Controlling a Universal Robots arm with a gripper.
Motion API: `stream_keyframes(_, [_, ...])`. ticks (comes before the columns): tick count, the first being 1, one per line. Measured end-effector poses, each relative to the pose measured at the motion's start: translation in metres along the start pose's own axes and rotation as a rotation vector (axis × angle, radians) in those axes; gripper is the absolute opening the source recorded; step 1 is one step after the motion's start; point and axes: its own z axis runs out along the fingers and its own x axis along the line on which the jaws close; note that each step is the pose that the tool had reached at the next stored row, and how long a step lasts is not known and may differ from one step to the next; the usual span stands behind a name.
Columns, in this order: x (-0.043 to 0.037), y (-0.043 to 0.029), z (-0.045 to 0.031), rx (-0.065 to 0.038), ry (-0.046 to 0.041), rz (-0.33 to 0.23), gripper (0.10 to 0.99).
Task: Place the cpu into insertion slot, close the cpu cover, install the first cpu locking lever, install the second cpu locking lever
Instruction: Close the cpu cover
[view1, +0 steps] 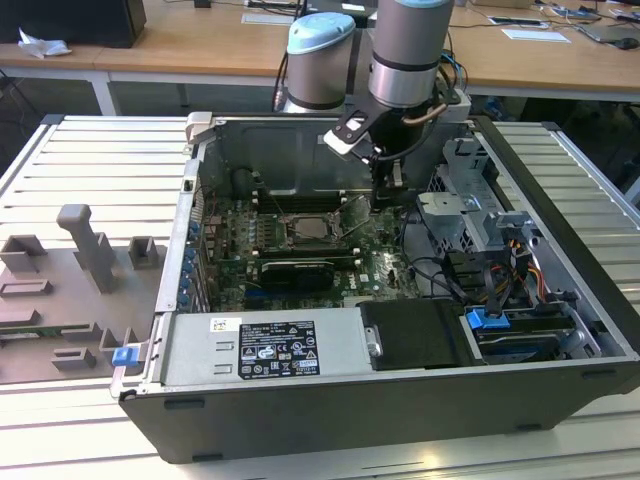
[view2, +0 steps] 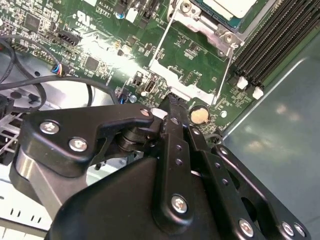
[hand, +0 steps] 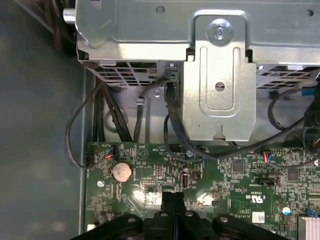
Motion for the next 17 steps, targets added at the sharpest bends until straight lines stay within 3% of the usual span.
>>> stream_keyframes(17, [0.0007,-0.0346,-0.0019,0.001,0.0003,0.000,0.106])
